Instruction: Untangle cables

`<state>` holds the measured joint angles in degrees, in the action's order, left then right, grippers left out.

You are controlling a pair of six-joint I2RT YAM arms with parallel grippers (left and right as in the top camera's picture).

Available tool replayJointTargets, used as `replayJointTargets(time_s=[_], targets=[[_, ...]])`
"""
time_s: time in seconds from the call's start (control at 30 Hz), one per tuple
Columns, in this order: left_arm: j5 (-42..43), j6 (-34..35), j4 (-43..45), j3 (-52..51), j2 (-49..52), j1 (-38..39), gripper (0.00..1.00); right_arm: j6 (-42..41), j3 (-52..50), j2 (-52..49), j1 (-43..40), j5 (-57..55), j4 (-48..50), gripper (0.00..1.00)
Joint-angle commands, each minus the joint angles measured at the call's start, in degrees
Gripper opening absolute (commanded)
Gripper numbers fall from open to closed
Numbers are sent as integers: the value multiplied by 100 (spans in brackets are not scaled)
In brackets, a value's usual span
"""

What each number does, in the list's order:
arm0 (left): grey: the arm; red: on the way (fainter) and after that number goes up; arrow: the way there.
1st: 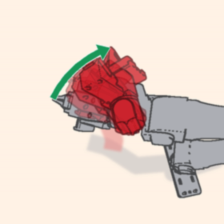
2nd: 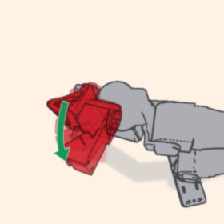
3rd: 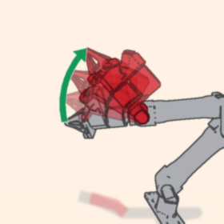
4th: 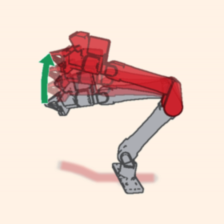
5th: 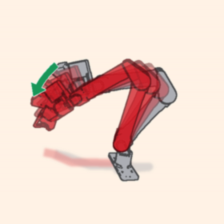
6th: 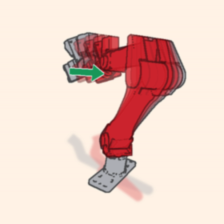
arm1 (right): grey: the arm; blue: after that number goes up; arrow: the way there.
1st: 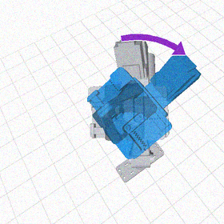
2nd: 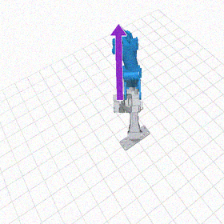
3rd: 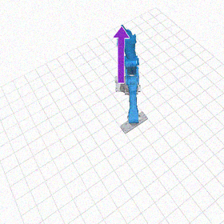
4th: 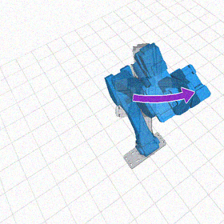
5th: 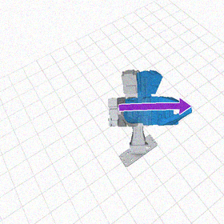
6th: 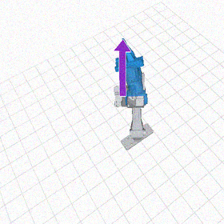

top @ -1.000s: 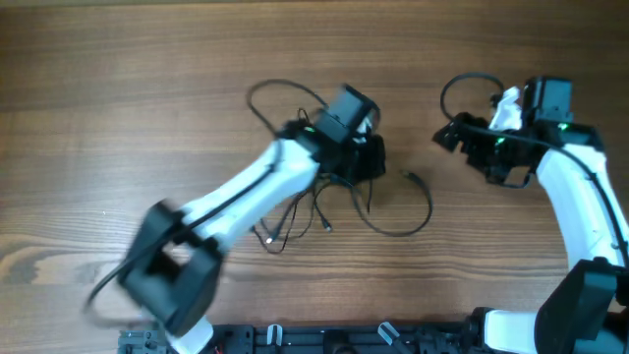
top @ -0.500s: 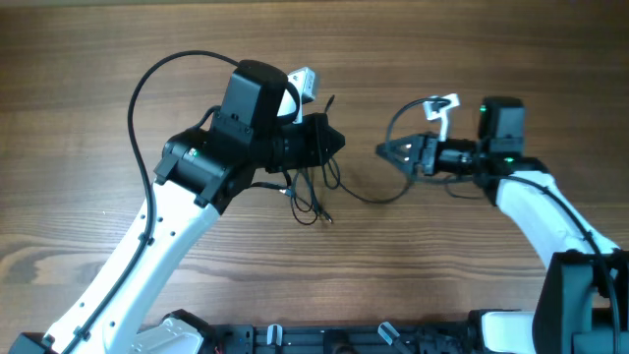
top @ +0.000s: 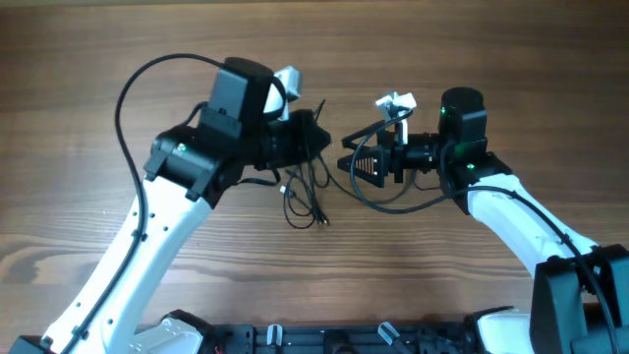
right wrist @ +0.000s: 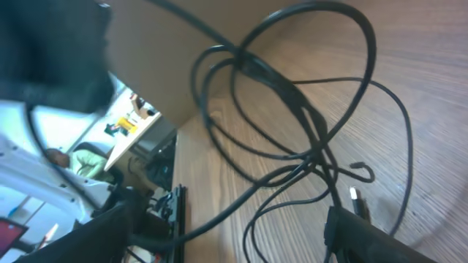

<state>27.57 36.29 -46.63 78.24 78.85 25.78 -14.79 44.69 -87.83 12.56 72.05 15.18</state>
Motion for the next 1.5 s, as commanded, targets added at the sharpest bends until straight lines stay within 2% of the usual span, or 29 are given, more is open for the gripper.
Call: replayJointTargets(time_s=[0.0,0.07,0.27,0.4,0.5,0.57,0.67,0.93,1.07,1.2,1.33,1.47], targets=[[72,389,55,55,-59,-236,4,-70,-17,63,155,273,181,87],[74,468,63,55,-59,-304,4,-109,-17,63,310,-136,238,84],[282,470,68,55,-59,-308,4,-802,-17,61,726,-1749,470,87],[409,470,72,55,-59,-308,4,-839,-17,61,1021,-1880,942,87],[640,470,74,55,-59,-308,4,-1414,-17,61,1165,-2756,931,88],[929,468,146,55,-72,-308,4,-2033,-17,26,1187,-3445,885,95],[1235,470,293,55,-114,-308,4,-2704,-17,-96,1187,-3722,1108,100],[1574,684,570,55,-435,-310,4,-3720,-17,-546,1196,-3965,1434,100],[1657,662,461,55,-796,-562,4,-4120,-17,-636,1003,-4369,1158,100],[1655,590,48,55,-1362,-1228,4,-4151,-17,-636,428,-4400,520,100],[1652,179,-109,55,-1965,-2055,4,-3770,-17,-636,-367,-4422,-170,99],[1655,142,-188,52,-2334,-2636,4,-3405,-17,-636,-1025,-4422,-763,99]])
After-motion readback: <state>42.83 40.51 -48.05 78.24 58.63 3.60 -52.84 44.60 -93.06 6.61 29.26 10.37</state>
